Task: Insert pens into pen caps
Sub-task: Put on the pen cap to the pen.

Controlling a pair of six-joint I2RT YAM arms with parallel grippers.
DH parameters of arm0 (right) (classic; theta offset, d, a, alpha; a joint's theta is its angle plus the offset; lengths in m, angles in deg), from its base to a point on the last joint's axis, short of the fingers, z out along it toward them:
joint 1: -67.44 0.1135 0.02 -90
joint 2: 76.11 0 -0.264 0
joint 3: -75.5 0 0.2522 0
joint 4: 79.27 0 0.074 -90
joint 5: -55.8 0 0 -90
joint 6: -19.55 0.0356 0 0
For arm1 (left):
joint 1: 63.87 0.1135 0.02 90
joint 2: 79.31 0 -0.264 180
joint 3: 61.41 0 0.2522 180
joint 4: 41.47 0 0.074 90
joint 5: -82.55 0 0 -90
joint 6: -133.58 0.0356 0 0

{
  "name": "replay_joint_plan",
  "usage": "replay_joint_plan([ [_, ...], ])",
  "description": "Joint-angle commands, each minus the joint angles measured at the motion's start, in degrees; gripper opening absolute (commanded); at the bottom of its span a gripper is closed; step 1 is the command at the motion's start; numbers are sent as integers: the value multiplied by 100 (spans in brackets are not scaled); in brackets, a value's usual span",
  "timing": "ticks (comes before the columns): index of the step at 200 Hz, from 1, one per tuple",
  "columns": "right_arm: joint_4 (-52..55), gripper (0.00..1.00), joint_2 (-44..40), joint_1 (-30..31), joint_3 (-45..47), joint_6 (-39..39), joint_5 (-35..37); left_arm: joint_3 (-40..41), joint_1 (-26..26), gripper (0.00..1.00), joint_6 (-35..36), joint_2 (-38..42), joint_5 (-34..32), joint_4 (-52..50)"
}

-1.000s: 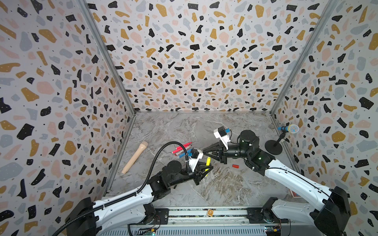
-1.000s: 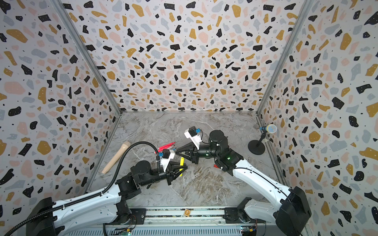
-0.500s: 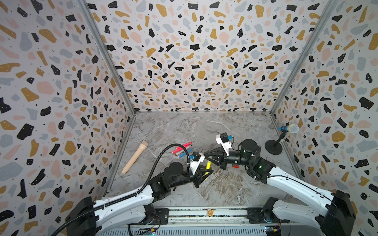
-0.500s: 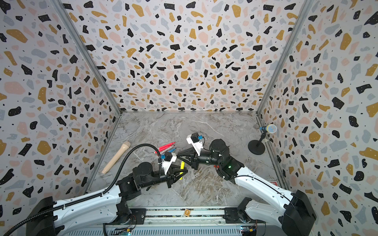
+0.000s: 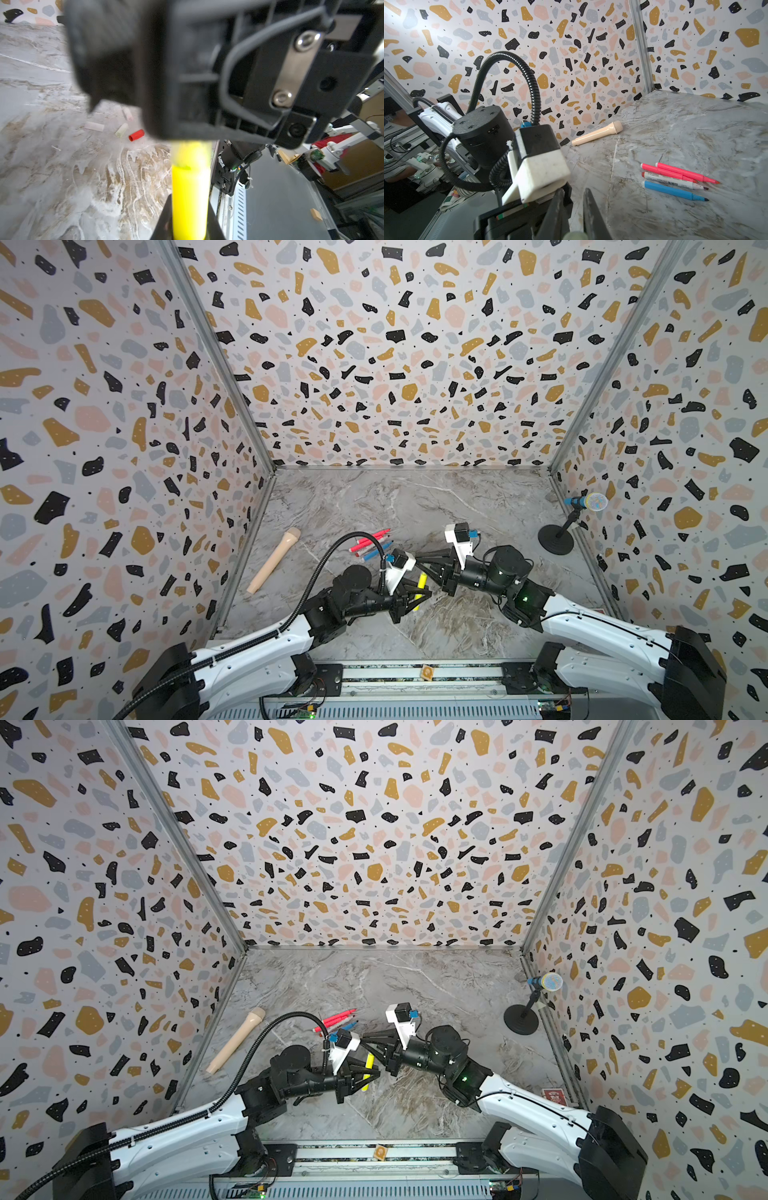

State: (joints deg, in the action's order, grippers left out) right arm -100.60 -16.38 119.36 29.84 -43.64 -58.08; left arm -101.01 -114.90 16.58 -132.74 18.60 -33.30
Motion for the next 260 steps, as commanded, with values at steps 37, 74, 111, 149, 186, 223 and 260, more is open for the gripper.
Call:
replay_joint_plan([
  [37,1135,0,152,582,894,-154,-1627,-796,724,0,-982,146,-504,2825],
  [74,1086,0,178,759,973,-176,-1664,-751,811,0,-1078,108,-521,2980],
  [111,729,0,270,989,1211,-28,-1737,-734,912,0,-1283,33,-475,3302],
  [149,501,0,241,1074,1439,208,-1396,-689,984,0,-1367,116,-668,3443],
  [186,477,0,268,1310,1549,279,-1104,-664,1059,0,-1509,114,-772,3650],
  [223,398,0,207,1347,1688,344,-1084,-729,1103,0,-1477,119,-760,3603],
  [260,879,0,94,1324,1338,149,-1052,-795,1103,0,-1350,-57,-466,3400],
])
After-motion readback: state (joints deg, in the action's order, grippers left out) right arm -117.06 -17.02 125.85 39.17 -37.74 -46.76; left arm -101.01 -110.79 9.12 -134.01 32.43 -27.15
